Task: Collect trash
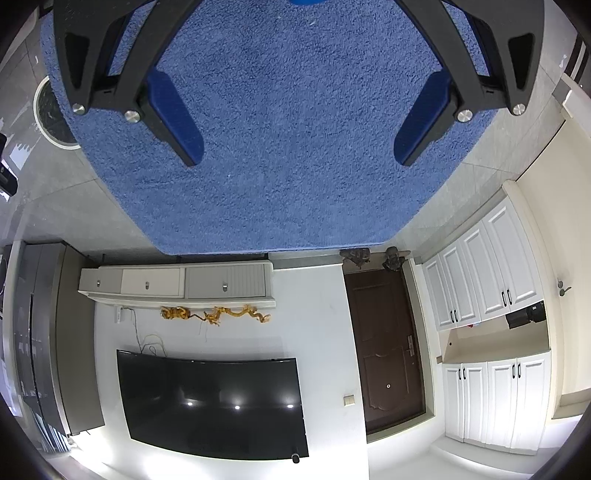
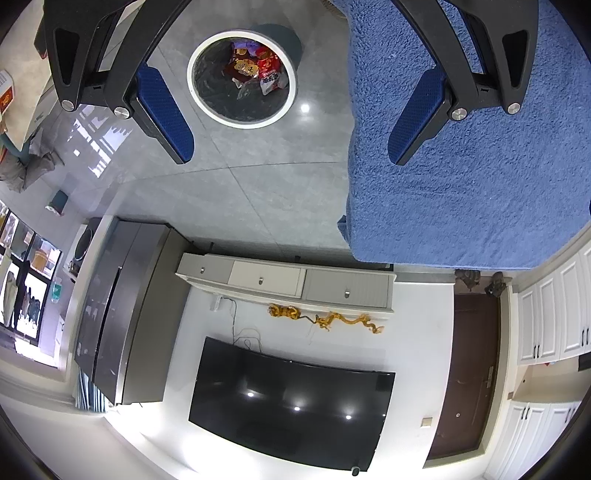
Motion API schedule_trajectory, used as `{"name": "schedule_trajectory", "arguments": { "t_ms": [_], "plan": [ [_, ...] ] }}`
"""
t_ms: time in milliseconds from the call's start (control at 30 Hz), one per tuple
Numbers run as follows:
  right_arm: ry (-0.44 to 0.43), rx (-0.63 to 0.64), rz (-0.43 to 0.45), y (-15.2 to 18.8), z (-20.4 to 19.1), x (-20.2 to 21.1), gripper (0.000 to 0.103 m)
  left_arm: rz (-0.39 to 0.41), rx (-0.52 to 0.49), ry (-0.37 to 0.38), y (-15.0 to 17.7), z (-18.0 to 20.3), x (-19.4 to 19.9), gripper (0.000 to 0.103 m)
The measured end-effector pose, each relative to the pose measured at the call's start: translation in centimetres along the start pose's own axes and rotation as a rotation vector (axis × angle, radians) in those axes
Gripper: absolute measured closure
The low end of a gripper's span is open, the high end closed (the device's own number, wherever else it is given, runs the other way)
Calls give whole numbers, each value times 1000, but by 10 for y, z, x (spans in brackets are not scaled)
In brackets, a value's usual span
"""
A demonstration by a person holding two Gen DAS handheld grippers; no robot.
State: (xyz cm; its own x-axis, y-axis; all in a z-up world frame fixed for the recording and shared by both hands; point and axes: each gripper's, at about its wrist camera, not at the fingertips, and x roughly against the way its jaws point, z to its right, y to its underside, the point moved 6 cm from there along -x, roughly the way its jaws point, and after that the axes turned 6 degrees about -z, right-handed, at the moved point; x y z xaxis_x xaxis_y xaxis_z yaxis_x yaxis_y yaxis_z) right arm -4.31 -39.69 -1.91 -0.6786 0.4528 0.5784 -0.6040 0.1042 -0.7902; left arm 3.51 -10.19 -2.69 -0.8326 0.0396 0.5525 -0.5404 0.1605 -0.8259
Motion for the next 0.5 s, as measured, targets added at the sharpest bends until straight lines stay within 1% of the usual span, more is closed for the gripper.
{"name": "schedule_trajectory", "arguments": {
  "t_ms": [500],
  "plan": [
    [2, 5, -17, 6, -4, -5, 0, -23, 11, -9, 8, -8, -7, 0]
  ]
}}
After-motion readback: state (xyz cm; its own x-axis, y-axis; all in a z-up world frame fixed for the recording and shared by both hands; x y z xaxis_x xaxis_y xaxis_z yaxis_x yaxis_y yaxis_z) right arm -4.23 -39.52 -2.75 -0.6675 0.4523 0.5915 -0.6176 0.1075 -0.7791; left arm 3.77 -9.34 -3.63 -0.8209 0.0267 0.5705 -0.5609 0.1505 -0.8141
